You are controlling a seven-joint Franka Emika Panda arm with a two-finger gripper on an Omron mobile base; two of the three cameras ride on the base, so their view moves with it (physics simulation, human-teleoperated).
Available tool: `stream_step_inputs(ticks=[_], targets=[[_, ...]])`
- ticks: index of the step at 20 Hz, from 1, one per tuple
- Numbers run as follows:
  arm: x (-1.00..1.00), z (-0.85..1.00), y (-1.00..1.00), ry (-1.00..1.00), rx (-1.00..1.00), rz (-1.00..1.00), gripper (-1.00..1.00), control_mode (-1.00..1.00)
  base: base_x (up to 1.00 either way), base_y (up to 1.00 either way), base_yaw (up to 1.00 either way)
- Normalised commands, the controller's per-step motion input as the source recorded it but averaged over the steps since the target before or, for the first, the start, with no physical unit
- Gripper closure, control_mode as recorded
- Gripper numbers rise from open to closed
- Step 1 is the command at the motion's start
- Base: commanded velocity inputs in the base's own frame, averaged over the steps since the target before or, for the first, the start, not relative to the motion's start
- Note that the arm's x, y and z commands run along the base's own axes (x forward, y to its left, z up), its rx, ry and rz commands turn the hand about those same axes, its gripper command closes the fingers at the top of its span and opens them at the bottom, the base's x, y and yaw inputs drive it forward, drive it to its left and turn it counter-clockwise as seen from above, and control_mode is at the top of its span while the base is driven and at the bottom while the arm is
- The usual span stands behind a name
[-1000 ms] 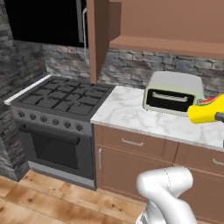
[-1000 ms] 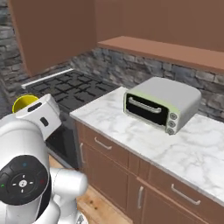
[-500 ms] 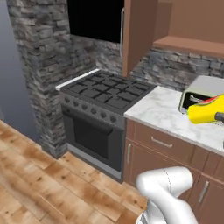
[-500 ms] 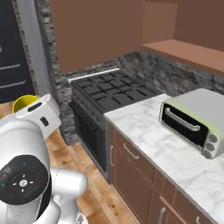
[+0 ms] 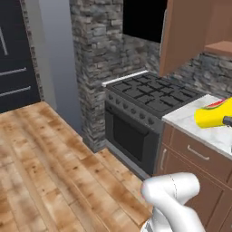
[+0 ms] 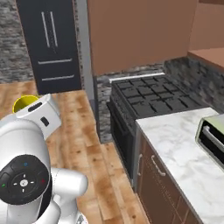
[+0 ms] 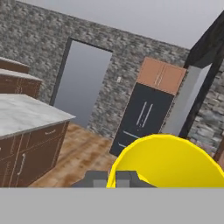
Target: Open the cabinet directly in front. Then move the liquor and the cup to the dining counter with the candle on it.
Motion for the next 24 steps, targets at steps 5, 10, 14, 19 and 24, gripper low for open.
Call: stream_step_inputs(ticks=[5, 10, 14, 19, 24], targets=[[0.00, 0.00, 0.00, 0.00, 0.00, 0.00, 1.00, 1.00, 0.00, 0.00, 0.46], [0.00, 0.00, 0.00, 0.00, 0.00, 0.00, 1.00, 1.00, 0.00, 0.00, 0.45], [0.00, 0.00, 0.00, 0.00, 0.00, 0.00, 1.00, 1.00, 0.00, 0.00, 0.43], [0.00, 0.00, 0.00, 0.00, 0.00, 0.00, 1.00, 1.00, 0.00, 0.00, 0.42], [0.00, 0.00, 0.00, 0.00, 0.00, 0.00, 1.00, 1.00, 0.00, 0.00, 0.40]])
